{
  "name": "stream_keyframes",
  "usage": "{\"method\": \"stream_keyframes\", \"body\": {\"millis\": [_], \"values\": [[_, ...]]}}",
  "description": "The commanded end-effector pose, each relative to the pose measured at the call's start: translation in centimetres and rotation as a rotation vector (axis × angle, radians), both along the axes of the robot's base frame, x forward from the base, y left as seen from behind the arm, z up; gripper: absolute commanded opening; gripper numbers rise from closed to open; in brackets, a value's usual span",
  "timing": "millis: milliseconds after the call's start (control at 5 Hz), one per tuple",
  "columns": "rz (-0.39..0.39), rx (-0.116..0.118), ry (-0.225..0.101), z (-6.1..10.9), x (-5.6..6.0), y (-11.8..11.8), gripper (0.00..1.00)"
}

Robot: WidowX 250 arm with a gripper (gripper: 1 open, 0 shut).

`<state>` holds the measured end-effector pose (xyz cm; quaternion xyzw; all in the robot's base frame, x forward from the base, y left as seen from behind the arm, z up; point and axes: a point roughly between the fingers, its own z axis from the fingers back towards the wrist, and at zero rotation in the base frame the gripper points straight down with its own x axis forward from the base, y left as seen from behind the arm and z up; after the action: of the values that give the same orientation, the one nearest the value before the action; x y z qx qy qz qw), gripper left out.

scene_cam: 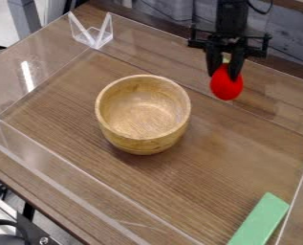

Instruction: Move the red fruit to the left

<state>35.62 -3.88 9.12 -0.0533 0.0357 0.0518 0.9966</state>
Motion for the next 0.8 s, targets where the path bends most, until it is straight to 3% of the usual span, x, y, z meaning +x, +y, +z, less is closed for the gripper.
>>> {"method": "stream_keyframes", "body": {"millis": [0,400,600], "values": [[-0.023,-0.006,-0.067,1.8,1.1,0.8,0.0],[0.06,-0.004,-0.076,2.2,0.4,1.6,0.0],[0.001,-0.007,-0.08,2.5,-0.1,2.4,0.0]]}}
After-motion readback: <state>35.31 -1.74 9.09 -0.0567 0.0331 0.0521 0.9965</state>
